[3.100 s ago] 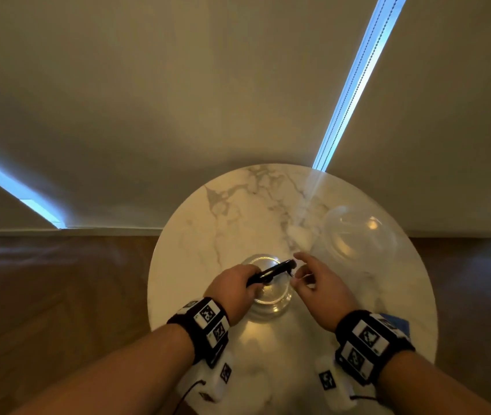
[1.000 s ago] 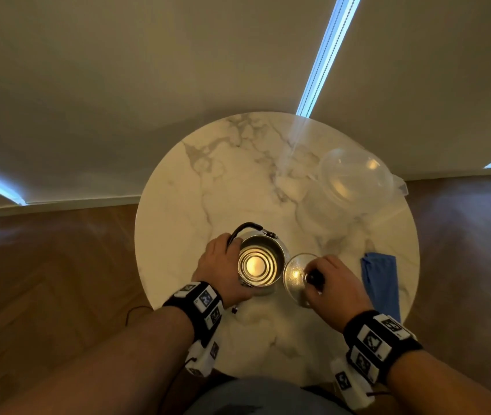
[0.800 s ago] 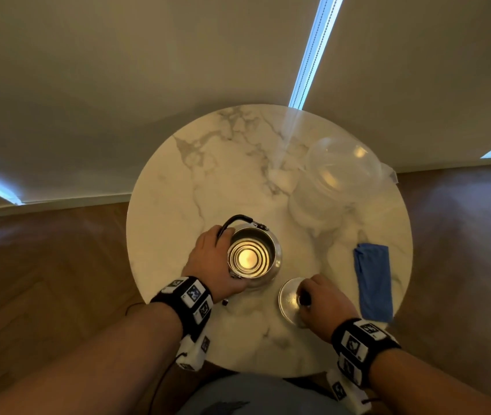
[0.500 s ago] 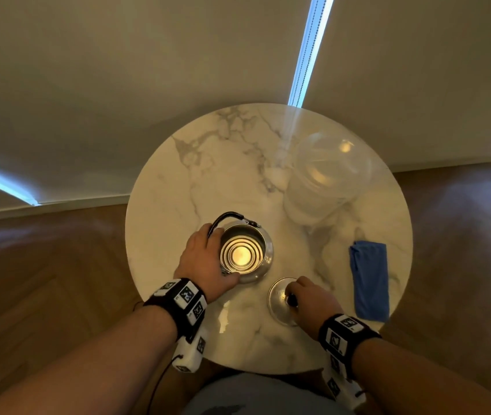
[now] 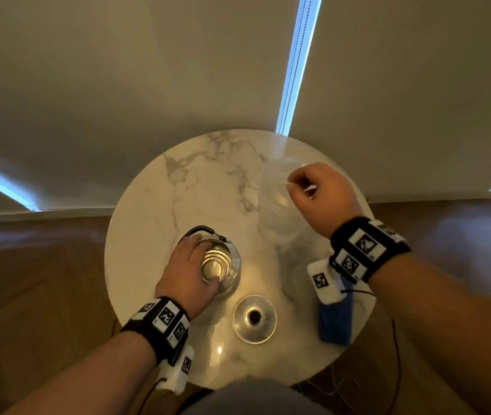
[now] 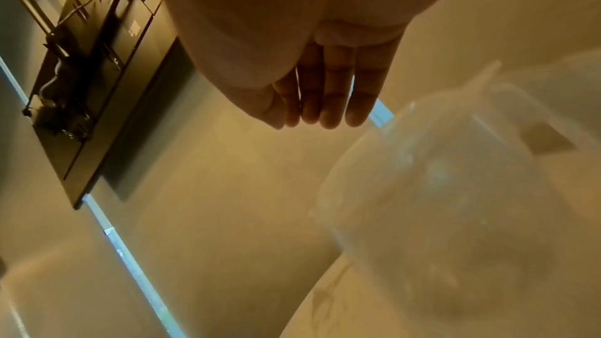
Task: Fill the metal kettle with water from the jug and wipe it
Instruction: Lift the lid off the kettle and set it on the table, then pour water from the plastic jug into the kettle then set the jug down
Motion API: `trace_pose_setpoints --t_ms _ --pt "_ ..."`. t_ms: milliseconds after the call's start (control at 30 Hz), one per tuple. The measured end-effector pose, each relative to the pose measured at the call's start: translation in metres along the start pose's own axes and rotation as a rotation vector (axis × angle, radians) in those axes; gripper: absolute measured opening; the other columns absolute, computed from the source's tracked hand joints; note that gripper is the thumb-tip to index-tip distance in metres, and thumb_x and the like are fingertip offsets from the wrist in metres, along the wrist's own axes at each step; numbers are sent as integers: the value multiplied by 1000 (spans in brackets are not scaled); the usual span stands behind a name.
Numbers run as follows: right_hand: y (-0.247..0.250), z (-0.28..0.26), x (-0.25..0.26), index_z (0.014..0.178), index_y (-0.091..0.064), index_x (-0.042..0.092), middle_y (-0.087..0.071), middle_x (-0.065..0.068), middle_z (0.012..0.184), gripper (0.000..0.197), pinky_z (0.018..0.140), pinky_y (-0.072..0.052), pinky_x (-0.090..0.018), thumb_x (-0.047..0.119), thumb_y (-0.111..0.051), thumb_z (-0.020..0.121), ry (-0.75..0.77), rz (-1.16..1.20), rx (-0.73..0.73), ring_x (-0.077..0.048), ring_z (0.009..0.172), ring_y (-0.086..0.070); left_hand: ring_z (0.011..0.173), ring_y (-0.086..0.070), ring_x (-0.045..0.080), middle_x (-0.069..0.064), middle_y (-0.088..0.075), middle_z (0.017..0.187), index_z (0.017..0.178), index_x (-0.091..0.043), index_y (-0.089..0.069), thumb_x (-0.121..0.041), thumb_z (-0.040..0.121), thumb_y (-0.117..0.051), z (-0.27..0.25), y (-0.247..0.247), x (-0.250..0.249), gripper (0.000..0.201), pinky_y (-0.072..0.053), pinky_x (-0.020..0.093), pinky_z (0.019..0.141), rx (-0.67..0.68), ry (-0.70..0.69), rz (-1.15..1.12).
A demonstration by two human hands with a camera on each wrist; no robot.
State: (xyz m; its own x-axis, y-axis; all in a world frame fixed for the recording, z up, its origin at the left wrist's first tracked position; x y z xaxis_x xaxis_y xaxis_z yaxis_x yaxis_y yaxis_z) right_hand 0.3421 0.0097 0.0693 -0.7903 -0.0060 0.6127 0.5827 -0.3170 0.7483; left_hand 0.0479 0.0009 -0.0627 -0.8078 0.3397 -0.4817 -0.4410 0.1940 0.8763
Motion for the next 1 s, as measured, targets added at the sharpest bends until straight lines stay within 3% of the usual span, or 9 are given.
trace_pose_setpoints --t_ms 133,233,333,433,533,600,767,933,1000 --pt "4 43 -44 114 -68 23 -64 -1 119 32 91 -48 -34 44 -60 92 -169 -117 45 -20 103 -62 136 -46 13 -8 -53 145 128 -23 -64 -33 79 -73 -4 -2 -19 51 -42 35 114 -25 -53 -62" --pt "-9 41 -77 134 -55 23 -60 -11 133 54 96 -47 -41 59 -51 94 -375 -89 165 -32 116 -60 135 -49 14 -6 -56 144 126 -20 -66 -32 80 -73 -7 -4 -29 48 -44 36 112 -32 -51 -54" --pt "-15 27 -86 146 -45 13 -55 -16 141 71 101 -43 -43 64 -44 95 -427 -92 223 -36 125 -54 134 -50 14 -5 -57 142 128 -19 -66 -31 82 -74 -9 -9 -34 49 -45 39 112 -22 -33 -45" --pt "-11 13 -84 139 -49 9 -59 -15 134 75 92 -45 -40 67 -50 91 -471 -42 175 -35 119 -58 133 -50 13 -7 -58 141 130 -21 -64 -33 83 -74 -11 -16 -39 50 -46 36 111 -11 9 -37" --pt "-6 -10 -83 129 -50 12 -62 -6 112 80 76 -44 -35 76 -58 81 -548 71 135 -29 99 -61 132 -51 11 -9 -58 140 130 -22 -64 -34 83 -73 -13 -21 -48 49 -47 34 109 2 22 -41" --pt "-4 -28 -82 128 -46 14 -58 -2 108 83 76 -43 -34 78 -61 77 -610 166 114 -24 93 -57 132 -51 9 -13 -57 140 131 -25 -63 -36 84 -73 -14 -24 -53 49 -45 29 108 13 39 -46" --pt "-13 -68 -86 105 -57 17 -66 -1 94 69 63 -43 -30 79 -62 75 -735 393 59 -20 85 -63 133 -48 7 -14 -53 141 134 -28 -58 -37 86 -69 -15 -29 -64 50 -38 23 109 69 53 -63" --pt "-26 -83 -97 84 -74 13 -75 -5 82 84 79 -53 -40 91 -55 65 -762 556 149 -26 84 -69 129 -51 8 -12 -56 139 132 -28 -59 -35 86 -71 -11 -27 -72 48 -44 30 111 97 69 -91" --pt "-32 -84 -101 86 -76 8 -76 -12 83 93 87 -56 -50 94 -61 55 -794 642 159 -34 86 -71 121 -54 4 -13 -58 135 129 -28 -60 -35 87 -72 -10 -25 -76 45 -45 18 101 81 74 -117"
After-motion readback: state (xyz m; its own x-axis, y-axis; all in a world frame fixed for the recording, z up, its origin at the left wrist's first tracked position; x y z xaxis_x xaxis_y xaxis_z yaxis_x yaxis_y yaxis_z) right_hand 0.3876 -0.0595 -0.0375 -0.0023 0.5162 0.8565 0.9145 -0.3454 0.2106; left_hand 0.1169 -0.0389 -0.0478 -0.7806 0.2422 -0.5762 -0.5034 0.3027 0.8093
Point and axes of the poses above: each hand's wrist, its own z-axis towards the middle knuckle, its own y-axis out of the back of the hand, x = y × z, the point moved 2 cm from there along z, towards the middle knuckle
